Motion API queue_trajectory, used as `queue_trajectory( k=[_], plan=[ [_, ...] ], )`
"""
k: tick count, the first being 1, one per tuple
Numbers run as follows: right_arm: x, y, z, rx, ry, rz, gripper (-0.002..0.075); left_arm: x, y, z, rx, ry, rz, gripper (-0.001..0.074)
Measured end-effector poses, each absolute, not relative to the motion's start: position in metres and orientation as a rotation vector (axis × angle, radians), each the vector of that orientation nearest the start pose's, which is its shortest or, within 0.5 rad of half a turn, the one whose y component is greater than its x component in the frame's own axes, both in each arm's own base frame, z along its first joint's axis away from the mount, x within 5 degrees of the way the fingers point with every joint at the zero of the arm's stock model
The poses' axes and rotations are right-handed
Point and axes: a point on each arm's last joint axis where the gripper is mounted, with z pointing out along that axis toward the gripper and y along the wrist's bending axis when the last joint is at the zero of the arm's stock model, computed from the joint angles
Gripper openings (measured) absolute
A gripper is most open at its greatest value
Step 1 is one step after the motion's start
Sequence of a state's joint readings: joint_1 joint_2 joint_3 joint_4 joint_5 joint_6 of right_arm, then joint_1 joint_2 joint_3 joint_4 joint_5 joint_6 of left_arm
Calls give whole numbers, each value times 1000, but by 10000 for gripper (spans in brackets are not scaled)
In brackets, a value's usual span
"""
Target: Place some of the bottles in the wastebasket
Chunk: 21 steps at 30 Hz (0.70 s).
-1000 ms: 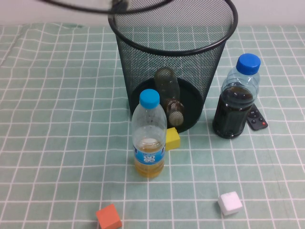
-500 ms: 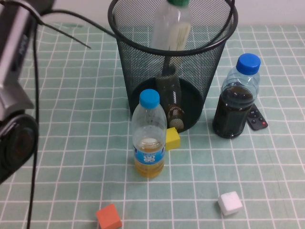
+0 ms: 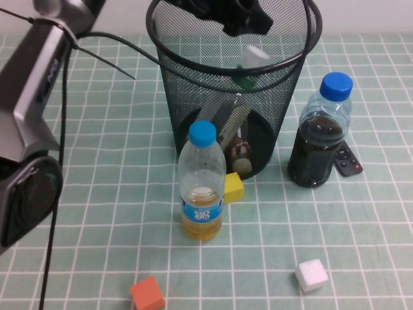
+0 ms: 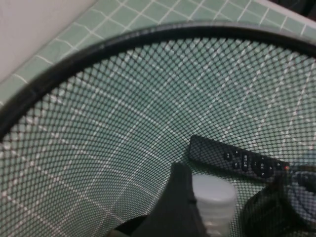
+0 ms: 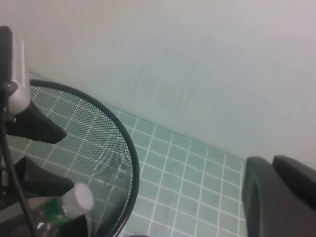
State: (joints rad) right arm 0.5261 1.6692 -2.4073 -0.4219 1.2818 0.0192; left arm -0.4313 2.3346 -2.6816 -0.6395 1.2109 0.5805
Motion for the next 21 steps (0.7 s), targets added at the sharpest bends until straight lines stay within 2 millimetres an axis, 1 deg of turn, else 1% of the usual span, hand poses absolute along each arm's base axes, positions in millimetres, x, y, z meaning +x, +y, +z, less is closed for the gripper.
queue_trajectory(
  k=[1, 3, 5, 6, 7, 8, 9, 10, 11, 13, 16, 18, 20, 21],
  plan=[
    [269, 115, 568, -357, 1925, -116, -3, 428, -253, 386, 1092, 1927, -721, 555],
    [255, 108, 578, -335, 1898, -95, -3, 417, -246, 408, 1067, 1903, -705, 540],
    [238, 98, 588, -310, 1867, -74, -3, 398, -237, 441, 1034, 1858, -684, 475],
    [228, 92, 593, -297, 1853, -63, -3, 386, -231, 459, 1019, 1828, -670, 414],
    [220, 87, 596, -289, 1843, -57, -3, 373, -225, 477, 1009, 1793, -653, 338],
    [210, 82, 599, -278, 1836, -48, -3, 362, -220, 491, 1002, 1765, -636, 268],
    [201, 76, 600, -269, 1833, -42, -3, 348, -212, 509, 997, 1730, -617, 179],
    [195, 73, 598, -263, 1843, -38, -3, 332, -205, 525, 998, 1697, -598, 115],
    [186, 68, 596, -256, 1851, -32, -3, 320, -198, 536, 995, 1674, -586, 74],
    [170, 59, 590, -240, 1869, -21, -3, 288, -183, 561, 994, 1632, -566, 29],
    [154, 50, 569, -222, 1935, -6, -3, 247, -160, 581, 988, 1620, -504, 7],
    [142, 44, 549, -215, 1992, 1, -3, 219, -143, 590, 977, 1622, -444, 1],
    [134, 40, 522, -212, 2059, -3, -3, 195, -127, 589, 972, 1643, -394, -1],
    [128, 37, 509, -203, 2078, 5, -3, 188, -123, 583, 966, 1664, -380, -1]
  ],
)
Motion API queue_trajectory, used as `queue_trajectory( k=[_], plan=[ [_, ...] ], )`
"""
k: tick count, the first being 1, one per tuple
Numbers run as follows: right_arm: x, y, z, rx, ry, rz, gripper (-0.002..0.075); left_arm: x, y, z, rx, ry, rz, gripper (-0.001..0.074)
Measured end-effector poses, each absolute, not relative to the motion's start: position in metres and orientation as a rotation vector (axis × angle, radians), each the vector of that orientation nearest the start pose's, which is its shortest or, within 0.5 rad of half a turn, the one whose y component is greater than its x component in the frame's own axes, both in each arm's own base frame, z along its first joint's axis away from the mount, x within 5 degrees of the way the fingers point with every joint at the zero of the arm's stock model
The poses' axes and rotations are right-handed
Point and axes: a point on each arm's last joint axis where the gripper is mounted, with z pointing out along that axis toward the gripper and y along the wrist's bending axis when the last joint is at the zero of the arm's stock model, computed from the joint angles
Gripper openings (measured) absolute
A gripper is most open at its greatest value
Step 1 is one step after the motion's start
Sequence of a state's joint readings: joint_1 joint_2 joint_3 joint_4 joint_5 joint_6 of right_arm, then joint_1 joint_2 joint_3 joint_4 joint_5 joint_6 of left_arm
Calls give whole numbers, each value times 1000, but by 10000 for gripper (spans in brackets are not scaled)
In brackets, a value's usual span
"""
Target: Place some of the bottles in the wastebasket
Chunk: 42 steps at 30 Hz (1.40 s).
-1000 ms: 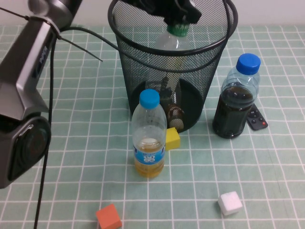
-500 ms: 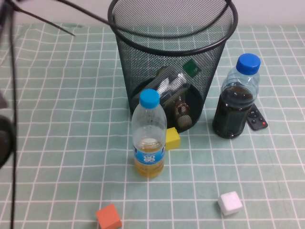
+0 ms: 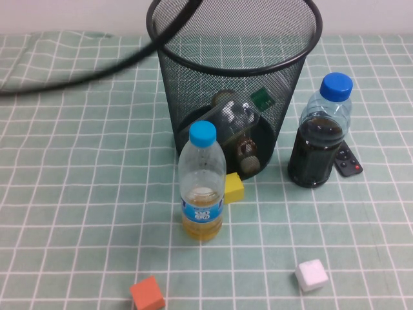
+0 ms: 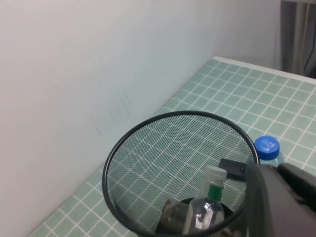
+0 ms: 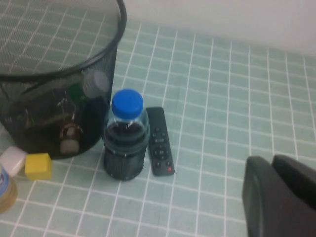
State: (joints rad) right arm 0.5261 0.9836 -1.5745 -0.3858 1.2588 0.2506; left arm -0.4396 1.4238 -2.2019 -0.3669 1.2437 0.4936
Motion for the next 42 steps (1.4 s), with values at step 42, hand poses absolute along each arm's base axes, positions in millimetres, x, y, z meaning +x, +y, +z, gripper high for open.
queue_trajectory(
  k=[42],
  plan=[
    [67, 41, 210, -295, 1632, 563, -3, 44, -34, 174, 604, 1763, -336, -3]
  ],
)
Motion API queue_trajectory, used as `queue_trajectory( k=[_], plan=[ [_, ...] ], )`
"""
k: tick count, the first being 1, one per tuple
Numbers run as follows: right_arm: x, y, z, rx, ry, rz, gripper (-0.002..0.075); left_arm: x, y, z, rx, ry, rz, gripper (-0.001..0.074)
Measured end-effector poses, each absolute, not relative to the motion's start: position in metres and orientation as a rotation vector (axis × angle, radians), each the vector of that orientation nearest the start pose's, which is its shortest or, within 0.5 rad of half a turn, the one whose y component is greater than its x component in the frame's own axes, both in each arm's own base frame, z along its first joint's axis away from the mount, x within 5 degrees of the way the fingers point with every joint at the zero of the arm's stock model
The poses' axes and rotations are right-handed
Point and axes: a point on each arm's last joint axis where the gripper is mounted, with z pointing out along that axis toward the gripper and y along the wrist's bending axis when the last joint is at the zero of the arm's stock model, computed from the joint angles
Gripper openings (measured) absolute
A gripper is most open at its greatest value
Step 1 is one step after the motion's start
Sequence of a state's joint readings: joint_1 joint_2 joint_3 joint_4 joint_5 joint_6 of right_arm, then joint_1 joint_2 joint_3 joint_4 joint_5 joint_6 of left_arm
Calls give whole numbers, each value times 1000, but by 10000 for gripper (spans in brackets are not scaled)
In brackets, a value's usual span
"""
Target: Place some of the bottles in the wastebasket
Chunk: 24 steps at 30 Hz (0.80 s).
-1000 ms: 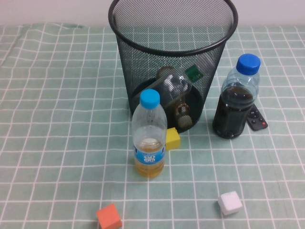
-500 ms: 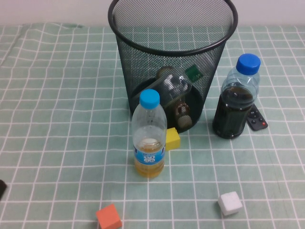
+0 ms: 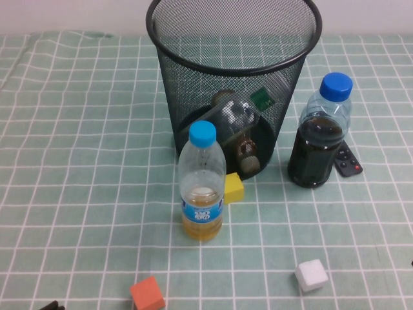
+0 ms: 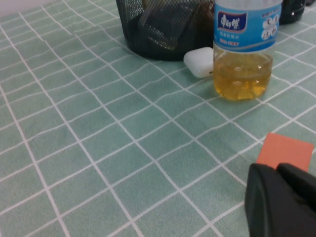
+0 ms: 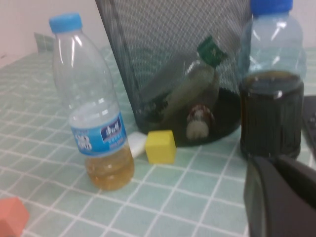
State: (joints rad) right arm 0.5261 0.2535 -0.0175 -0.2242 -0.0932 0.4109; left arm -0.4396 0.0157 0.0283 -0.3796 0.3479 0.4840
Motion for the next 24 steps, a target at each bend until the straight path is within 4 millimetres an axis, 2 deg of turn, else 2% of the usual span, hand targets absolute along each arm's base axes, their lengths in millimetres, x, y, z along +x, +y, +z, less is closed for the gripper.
queue_trajectory(
  k=[5, 7, 15, 19, 24],
  plan=[
    [66, 40, 197, -303, 1671, 548, -3, 44, -34, 173, 607, 1764, -333, -3],
    [65, 37, 196, -312, 1652, 491, -3, 44, -34, 173, 607, 1764, -333, -3],
    [60, 9, 201, 10, 1558, 242, -3, 44, -34, 173, 607, 1764, -333, -3],
    [57, 0, 193, 129, 1629, 142, -3, 44, -34, 173, 607, 1764, -333, -3],
    [55, -6, 182, 185, 1740, 39, -3, 44, -34, 173, 607, 1764, -333, -3]
  ],
)
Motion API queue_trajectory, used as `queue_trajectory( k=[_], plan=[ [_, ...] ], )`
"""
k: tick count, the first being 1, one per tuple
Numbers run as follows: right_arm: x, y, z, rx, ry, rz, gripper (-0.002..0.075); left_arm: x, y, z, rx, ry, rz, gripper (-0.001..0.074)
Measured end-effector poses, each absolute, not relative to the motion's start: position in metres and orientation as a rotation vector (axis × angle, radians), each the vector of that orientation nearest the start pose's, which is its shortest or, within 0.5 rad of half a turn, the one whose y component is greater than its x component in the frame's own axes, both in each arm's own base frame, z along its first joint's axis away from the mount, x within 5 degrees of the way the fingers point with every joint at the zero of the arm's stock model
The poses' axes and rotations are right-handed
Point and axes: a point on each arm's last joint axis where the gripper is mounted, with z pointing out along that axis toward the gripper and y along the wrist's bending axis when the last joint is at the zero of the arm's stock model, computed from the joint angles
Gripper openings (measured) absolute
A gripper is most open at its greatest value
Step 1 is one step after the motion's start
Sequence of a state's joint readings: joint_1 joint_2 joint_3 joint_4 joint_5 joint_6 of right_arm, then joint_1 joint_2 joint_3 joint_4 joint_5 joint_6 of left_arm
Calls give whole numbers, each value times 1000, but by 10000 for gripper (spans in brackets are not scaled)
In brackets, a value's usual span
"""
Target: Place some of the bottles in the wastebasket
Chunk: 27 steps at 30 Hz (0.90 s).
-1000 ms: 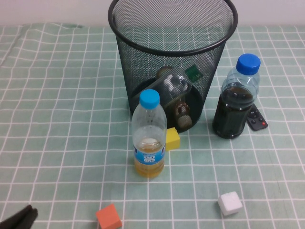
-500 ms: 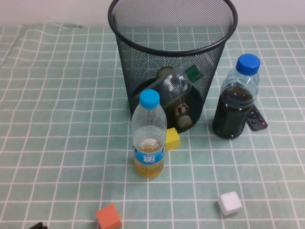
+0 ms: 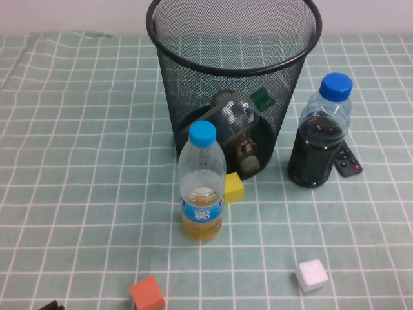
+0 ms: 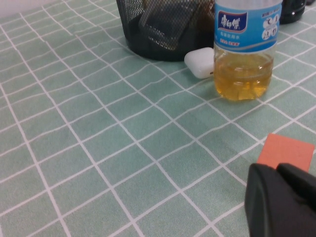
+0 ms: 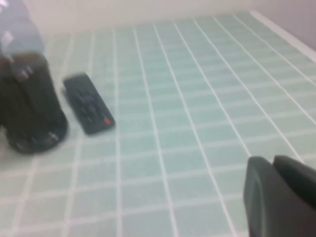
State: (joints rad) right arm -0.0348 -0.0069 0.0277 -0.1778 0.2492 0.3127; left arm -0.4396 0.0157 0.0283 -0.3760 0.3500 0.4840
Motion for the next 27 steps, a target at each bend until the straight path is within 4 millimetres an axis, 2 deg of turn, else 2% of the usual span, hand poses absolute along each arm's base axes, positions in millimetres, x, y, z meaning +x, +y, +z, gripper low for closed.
queue_trajectory(
  k=[5, 27],
  plan=[
    [53, -8, 172, 173, 1850, -33, -3, 44, -34, 173, 607, 1764, -333, -3],
    [53, -8, 172, 165, 1857, -39, -7, 45, -33, 175, 600, 1748, -323, -4]
  ],
)
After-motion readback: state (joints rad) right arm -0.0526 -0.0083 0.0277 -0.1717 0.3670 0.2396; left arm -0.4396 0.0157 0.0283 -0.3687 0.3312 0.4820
